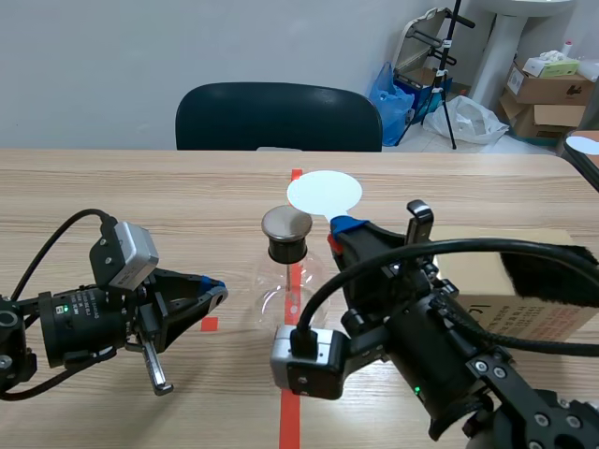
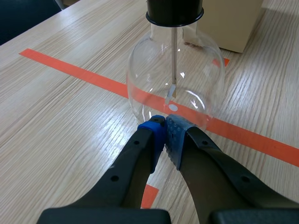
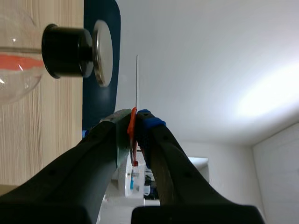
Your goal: Do the electroscope experiment
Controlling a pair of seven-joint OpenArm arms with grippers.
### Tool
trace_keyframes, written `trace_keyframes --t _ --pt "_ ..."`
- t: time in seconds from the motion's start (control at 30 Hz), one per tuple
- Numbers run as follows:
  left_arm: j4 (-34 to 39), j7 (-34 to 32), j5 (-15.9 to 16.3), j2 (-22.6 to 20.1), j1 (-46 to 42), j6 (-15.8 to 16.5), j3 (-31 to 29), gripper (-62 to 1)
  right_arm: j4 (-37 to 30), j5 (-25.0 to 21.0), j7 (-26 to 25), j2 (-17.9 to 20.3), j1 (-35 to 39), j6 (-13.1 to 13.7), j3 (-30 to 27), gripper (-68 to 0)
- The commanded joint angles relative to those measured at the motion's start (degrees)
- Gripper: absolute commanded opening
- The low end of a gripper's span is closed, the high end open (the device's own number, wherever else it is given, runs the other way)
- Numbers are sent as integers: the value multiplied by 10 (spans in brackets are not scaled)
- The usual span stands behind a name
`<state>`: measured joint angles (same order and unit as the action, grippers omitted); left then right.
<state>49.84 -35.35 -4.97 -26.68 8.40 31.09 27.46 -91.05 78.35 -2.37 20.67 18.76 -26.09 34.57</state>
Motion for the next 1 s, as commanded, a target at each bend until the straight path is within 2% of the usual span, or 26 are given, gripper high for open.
trace_keyframes --t 0.0,0.23,0.97 --pt "7 -8 4 3 2 -1 -3 -579 -4 -2 -10 6 -5 -8 -4 -667" --pt "7 -8 4 3 2 -1 -3 -579 -4 -2 -47 6 -5 -8 -4 -667" --pt "7 -8 3 3 2 -1 -3 -579 -4 -2 -55 6 -5 1 -4 -667"
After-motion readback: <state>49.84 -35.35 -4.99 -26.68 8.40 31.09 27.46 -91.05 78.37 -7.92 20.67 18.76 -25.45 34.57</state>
